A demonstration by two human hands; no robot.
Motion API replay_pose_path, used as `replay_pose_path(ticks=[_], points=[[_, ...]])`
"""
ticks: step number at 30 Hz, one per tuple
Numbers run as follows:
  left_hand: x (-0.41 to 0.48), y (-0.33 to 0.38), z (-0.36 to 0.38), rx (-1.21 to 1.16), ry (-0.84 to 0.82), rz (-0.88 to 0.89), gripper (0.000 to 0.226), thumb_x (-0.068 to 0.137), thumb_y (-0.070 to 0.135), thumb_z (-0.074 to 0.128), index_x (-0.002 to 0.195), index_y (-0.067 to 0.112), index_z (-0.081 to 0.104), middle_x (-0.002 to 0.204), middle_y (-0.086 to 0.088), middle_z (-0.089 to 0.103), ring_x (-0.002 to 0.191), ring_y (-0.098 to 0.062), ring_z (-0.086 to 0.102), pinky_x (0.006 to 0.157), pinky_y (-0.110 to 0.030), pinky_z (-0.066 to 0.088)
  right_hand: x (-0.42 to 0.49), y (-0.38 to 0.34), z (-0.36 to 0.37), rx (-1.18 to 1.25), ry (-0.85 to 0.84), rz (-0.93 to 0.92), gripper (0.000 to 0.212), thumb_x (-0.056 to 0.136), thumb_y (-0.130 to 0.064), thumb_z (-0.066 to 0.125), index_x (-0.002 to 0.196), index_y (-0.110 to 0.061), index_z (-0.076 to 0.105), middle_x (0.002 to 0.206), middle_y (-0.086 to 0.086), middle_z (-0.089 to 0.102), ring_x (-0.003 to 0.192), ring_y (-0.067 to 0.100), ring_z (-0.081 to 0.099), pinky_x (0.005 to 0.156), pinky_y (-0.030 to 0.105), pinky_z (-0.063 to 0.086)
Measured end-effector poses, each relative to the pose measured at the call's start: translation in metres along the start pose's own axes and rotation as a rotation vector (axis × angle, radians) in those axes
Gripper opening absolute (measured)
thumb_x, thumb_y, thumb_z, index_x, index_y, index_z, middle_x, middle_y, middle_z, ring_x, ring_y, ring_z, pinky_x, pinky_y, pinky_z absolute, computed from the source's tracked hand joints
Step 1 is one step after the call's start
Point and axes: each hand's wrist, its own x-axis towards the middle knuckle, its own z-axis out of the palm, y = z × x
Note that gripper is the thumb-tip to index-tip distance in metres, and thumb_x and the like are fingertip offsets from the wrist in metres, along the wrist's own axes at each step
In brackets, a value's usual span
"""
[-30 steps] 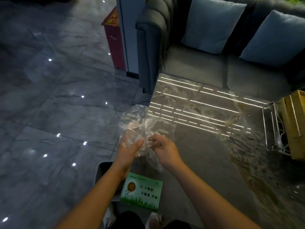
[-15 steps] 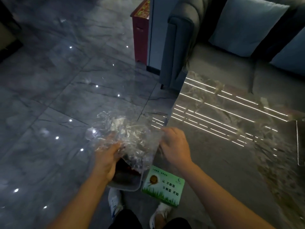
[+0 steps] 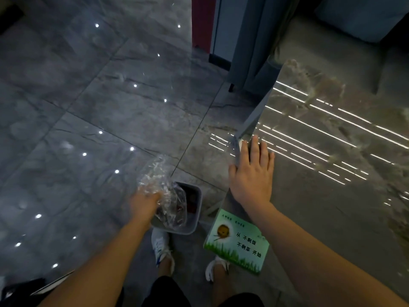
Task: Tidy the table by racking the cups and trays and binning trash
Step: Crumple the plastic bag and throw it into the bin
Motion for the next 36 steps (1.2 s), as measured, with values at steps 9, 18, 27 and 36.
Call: replay_pose_path(ticks=[9, 18, 27, 36], points=[[0.054, -0.065, 0.046, 0.113, -0.057, -0.061, 0.025, 0.088, 0.019, 0.068, 0.071, 0.027, 0.052, 0.076, -0.002, 0.058, 0.064, -0.011, 0.054, 0.053, -0.025, 0.042, 0.001, -0.001, 0.005, 0.009, 0.073, 0.036, 0.07, 0.095, -0.039, 0.039, 0.154, -0.006, 0.02, 0.164, 0.012, 0.015, 0.152, 0.028, 0.005, 0.122, 0.052, 0.009], [0.104, -0.09, 0.088, 0.24, -0.135, -0.04, 0.02, 0.092, 0.028, 0.065, 0.094, 0.008, 0.063, 0.092, -0.013, 0.065, 0.076, -0.022, 0.061, 0.069, -0.033, 0.05, 0.001, 0.0, 0.005, 0.051, 0.099, 0.038, 0.069, 0.095, -0.039, 0.039, 0.154, -0.008, 0.023, 0.164, 0.008, 0.016, 0.152, 0.025, 0.006, 0.122, 0.048, 0.009], [0.124, -0.132, 0.119, 0.358, -0.204, 0.018, 0.046, 0.085, 0.031, 0.068, 0.125, 0.014, 0.057, 0.111, -0.014, 0.067, 0.102, -0.036, 0.063, 0.091, -0.051, 0.052, 0.001, 0.0, 0.011, 0.061, 0.166, 0.052, 0.068, 0.094, -0.038, 0.044, 0.153, -0.008, 0.027, 0.163, 0.008, 0.02, 0.151, 0.025, 0.012, 0.122, 0.044, 0.008], [0.133, -0.139, 0.121, 0.511, -0.188, -0.065, 0.116, 0.067, 0.037, 0.087, 0.155, 0.024, 0.013, 0.154, -0.021, 0.026, 0.138, -0.044, 0.031, 0.112, -0.06, 0.031, 0.001, -0.002, 0.007, 0.059, 0.129, 0.057, 0.069, 0.094, -0.04, 0.041, 0.154, -0.008, 0.025, 0.164, 0.006, 0.018, 0.152, 0.024, 0.009, 0.122, 0.048, 0.012]])
